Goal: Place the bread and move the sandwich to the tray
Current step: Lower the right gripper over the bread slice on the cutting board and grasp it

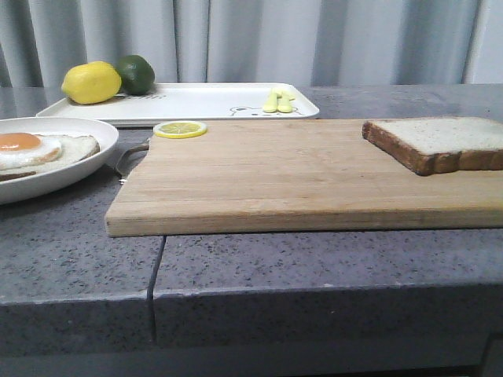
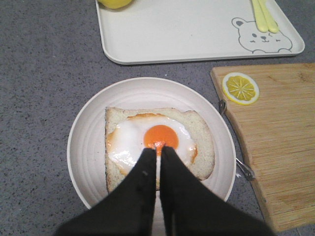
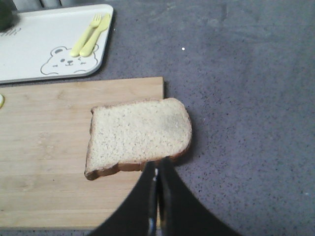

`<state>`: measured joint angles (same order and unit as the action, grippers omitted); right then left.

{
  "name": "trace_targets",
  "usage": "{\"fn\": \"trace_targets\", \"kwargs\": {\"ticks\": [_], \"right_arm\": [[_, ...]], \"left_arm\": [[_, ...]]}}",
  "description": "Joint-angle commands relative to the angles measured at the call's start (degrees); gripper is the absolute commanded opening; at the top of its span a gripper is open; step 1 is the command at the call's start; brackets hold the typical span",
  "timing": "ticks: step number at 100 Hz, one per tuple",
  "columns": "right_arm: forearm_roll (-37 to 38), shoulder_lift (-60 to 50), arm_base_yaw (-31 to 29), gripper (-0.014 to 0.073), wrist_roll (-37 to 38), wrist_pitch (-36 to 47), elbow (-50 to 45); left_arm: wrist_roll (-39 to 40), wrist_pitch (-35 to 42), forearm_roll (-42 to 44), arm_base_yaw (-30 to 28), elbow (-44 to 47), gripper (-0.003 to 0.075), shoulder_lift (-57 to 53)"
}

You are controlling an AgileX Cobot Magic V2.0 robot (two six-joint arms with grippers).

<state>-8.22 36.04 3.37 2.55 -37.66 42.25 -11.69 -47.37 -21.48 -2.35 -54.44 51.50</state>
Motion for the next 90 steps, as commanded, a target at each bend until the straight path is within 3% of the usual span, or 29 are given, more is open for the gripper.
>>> {"fn": "trace_targets", "kwargs": {"ticks": [1, 17, 29, 68, 90], "right_arm": [[-0.65, 1.80, -0.35, 0.0034, -0.30, 2.97, 1.69], [-1.14, 4.60, -0.35, 0.0299, -0.24, 3.47, 1.69], [-1.51, 6.68, -0.35, 0.0433, -0.24, 4.40, 1.69], [-3.75, 16.25, -0.58, 0.0441, 4.35, 11.28, 1.88], [-7.93, 21.12, -5.04, 0.0441, 5.26, 15.98, 1.88]], "left_arm": [[-1.78, 2.83, -3.55, -0.15, -2.01, 0.0057, 0.22], [-3.32, 2.83, -4.99, -0.15, -2.01, 0.0249, 0.31], [-3.32, 2.83, -4.99, -0.15, -2.01, 0.0331, 0.31], [-3.32, 2.95, -4.99, -0.15, -2.01, 0.0337, 0.31], [-3.32, 2.83, -4.99, -0.15, -2.01, 0.0337, 0.31]]}}
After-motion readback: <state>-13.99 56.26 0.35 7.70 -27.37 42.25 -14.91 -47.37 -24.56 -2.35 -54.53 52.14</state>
